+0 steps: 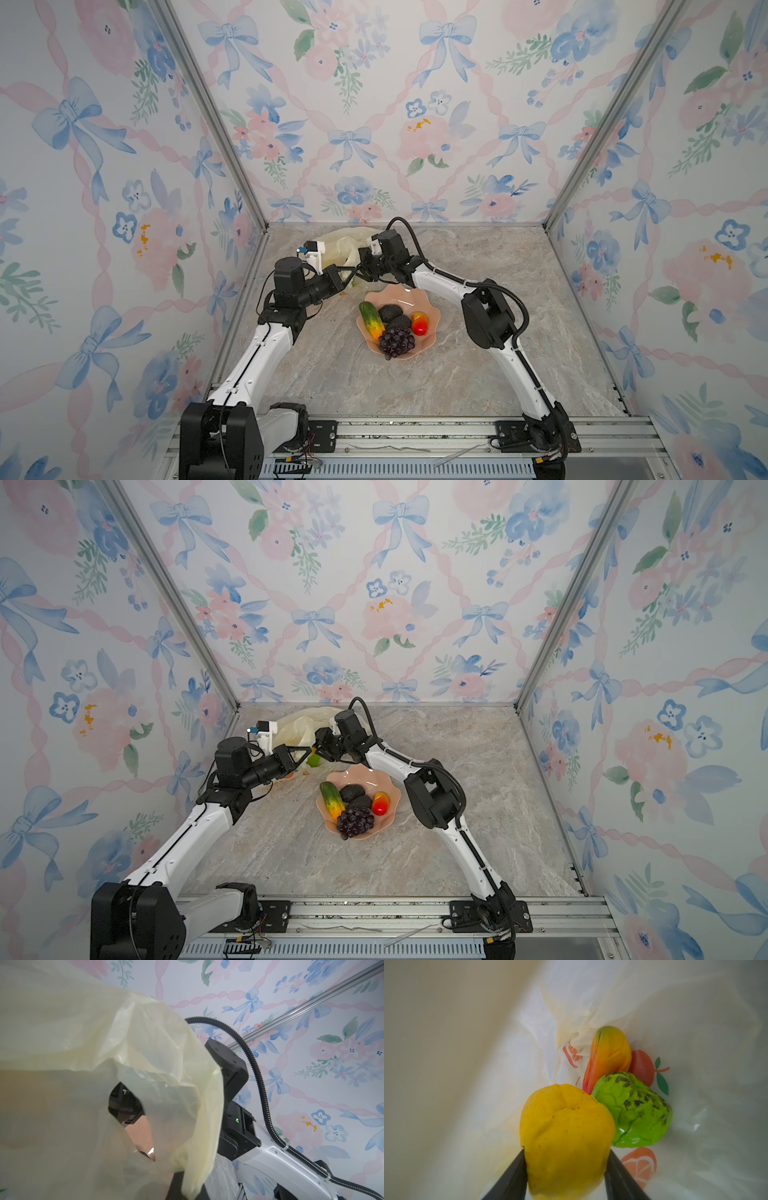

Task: Place the fruits into the plastic bag
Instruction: Place the fruit in the plastic bag.

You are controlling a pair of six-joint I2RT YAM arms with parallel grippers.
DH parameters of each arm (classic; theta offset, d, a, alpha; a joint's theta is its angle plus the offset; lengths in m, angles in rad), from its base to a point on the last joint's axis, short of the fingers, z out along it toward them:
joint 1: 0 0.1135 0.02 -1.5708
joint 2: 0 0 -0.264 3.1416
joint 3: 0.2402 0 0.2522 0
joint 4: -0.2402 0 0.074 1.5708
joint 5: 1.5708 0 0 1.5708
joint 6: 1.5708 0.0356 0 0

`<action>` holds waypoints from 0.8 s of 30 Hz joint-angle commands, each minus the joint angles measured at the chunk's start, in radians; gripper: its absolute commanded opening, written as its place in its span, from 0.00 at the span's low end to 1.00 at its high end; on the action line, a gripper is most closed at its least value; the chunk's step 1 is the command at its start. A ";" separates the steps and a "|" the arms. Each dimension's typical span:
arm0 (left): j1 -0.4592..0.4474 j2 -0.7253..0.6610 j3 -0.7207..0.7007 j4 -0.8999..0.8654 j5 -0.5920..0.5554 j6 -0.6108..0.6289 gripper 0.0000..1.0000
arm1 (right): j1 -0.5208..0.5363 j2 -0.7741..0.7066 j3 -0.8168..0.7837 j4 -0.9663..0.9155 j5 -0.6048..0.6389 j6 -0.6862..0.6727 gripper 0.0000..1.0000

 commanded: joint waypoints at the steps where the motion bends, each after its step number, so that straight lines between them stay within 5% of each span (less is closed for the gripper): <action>1: -0.012 0.011 0.024 0.039 0.019 -0.013 0.00 | 0.017 0.064 0.075 0.012 0.029 0.051 0.59; 10: -0.024 0.019 0.018 0.044 -0.015 -0.017 0.00 | 0.019 0.107 0.168 0.024 0.020 0.046 0.85; 24: 0.095 -0.033 0.080 0.027 -0.010 -0.072 0.00 | -0.008 0.062 0.207 -0.182 0.037 -0.065 0.98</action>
